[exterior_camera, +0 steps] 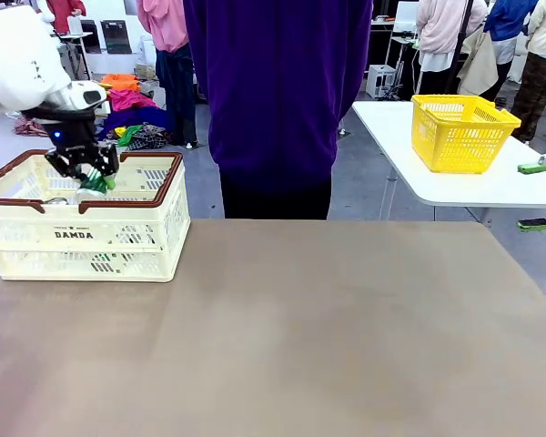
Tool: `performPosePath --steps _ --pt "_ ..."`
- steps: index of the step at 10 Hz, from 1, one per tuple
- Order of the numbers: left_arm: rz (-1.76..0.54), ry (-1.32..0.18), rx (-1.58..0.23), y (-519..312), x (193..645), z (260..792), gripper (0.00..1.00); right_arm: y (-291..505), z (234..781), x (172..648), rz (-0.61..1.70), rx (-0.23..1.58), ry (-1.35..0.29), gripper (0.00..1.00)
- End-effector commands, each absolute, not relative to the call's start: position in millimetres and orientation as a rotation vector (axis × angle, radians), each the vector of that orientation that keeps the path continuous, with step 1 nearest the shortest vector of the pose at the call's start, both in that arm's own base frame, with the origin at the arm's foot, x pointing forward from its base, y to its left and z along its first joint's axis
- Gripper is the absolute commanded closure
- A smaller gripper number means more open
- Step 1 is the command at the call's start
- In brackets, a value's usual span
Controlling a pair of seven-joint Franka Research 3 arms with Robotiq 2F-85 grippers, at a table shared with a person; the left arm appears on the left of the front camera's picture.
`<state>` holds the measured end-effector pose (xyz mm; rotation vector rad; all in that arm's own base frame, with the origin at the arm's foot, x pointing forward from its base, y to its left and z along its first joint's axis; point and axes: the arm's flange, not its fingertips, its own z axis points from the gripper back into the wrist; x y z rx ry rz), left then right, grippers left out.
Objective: Place the drinks into the Shopping basket.
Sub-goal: Pick up one drink and place it into the Shopping basket.
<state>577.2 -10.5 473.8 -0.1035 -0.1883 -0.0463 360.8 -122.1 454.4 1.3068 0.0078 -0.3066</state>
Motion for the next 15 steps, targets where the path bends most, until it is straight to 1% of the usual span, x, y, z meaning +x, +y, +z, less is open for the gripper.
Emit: performPosePath --steps 1,6,7,8,9,13,15 --pt "-0.036 -0.194 -0.066 -5.5 565.8 464.0 1.00 -122.0 456.2 361.6 -0.297 1.319 -0.005 0.00" --pt "-0.031 -0.139 -0.040 -1.3 562.8 443.6 1.00 -122.0 456.2 361.6 -0.297 1.319 -0.005 0.00" --pt "-0.012 -0.131 -0.020 -2.0 563.8 440.7 0.74 -122.0 456.2 361.6 -0.297 1.319 -0.005 0.00" --pt "-0.008 -0.121 -0.005 -3.4 564.2 437.7 0.19 -122.0 456.2 361.6 -0.297 1.319 -0.005 0.00" --pt "-0.009 -0.121 -0.006 -4.1 564.3 436.8 0.00 -122.0 456.2 361.6 -0.297 1.319 -0.005 0.00" --pt "-0.007 -0.165 -0.004 -4.6 558.4 449.7 0.00 -122.0 456.2 361.6 -0.297 1.319 -0.005 0.00" --pt "-0.014 -0.197 -0.041 -7.6 547.2 465.2 0.00 -122.0 456.2 361.6 -0.297 1.319 -0.005 0.00"
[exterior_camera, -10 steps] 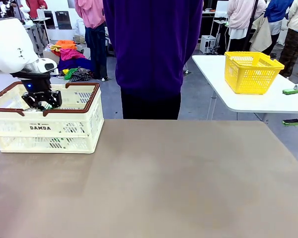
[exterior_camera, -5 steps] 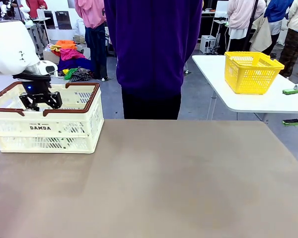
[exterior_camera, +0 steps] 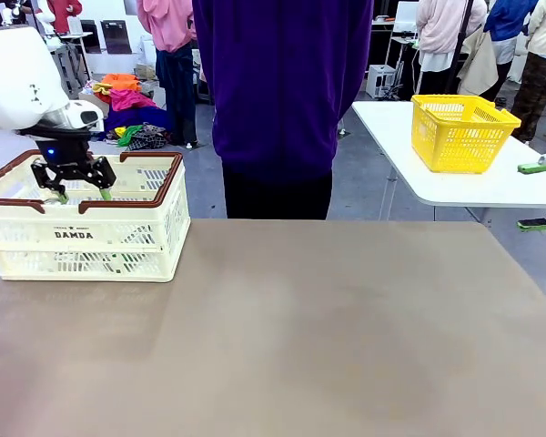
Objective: Place the drinks into the Shopping basket.
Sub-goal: Pick up one drink and place it into the Shopping basket.
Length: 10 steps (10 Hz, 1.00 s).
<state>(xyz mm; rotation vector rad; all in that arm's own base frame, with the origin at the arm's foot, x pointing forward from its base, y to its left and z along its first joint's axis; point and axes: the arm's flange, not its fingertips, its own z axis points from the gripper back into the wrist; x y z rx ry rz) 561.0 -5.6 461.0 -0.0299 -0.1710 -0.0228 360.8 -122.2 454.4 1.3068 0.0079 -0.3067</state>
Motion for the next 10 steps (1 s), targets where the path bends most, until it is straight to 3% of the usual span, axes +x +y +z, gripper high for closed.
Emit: performPosePath --steps 1,5,7,10 --pt "0.007 -0.205 -0.073 -8.8 537.8 478.4 0.00 -122.0 456.2 361.6 -0.297 1.319 -0.005 0.00" --pt "0.015 -0.032 -0.416 3.7 437.7 550.7 0.00 -122.0 456.2 361.6 -0.297 1.319 -0.005 0.00" --pt "0.038 0.037 -0.662 45.4 401.7 537.0 0.00 -122.0 456.2 361.6 -0.297 1.319 -0.005 0.00" --pt "0.098 -0.065 -1.063 111.0 364.9 479.7 0.00 -122.0 456.2 361.6 -0.297 1.319 -0.005 0.00"
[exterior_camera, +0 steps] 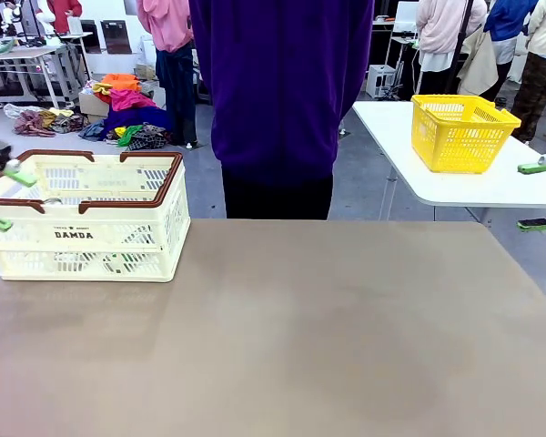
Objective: Place the drinks into the Shopping basket.
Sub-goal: Pick up one drink and place it into the Shopping basket.
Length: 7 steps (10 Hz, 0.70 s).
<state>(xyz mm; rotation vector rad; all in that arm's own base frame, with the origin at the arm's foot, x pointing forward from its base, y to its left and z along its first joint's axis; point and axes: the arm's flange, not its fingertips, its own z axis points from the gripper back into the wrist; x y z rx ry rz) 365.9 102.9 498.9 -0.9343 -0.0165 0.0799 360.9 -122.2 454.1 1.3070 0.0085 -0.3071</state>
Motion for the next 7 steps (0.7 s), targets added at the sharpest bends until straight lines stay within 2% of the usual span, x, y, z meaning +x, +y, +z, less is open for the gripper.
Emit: performPosePath --steps 1,3,4,7 --pt "0.095 -0.087 -1.162 116.8 357.5 460.2 0.00 -122.0 456.2 361.6 -0.297 1.319 -0.005 0.00" --pt "0.143 -0.093 -1.178 103.7 373.5 451.7 0.00 -122.0 456.2 361.6 -0.297 1.319 -0.005 0.00" --pt "0.134 -0.085 -1.137 127.1 350.9 454.6 0.00 -122.0 456.2 361.6 -0.297 1.319 -0.005 0.00" --pt "0.134 -0.085 -1.137 127.1 350.9 454.6 0.00 -122.0 456.2 361.6 -0.297 1.319 -0.005 0.00"
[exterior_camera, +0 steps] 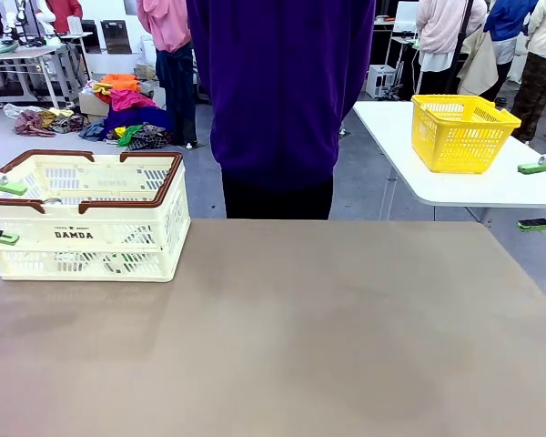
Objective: Place the drinks into the Shopping basket.
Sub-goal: Pick up one drink and place it into the Shopping basket.
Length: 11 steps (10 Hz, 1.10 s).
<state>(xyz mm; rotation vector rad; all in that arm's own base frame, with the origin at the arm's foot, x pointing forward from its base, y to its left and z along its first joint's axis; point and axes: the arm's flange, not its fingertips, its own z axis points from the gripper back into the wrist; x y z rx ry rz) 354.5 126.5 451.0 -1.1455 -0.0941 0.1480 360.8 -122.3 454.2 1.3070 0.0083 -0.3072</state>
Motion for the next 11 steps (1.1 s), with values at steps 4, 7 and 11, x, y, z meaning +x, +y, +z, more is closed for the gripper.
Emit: performPosePath --steps 4,7,11 --pt "0.134 -0.085 -1.137 127.1 350.9 454.6 0.00 -122.0 456.2 361.6 -0.297 1.319 -0.005 0.00" --pt "0.134 -0.085 -1.137 127.1 350.9 454.6 0.00 -122.0 456.2 361.6 -0.297 1.319 -0.005 0.00" --pt "0.134 -0.085 -1.137 127.1 350.9 454.6 0.00 -122.0 456.2 361.6 -0.297 1.319 -0.005 0.00"
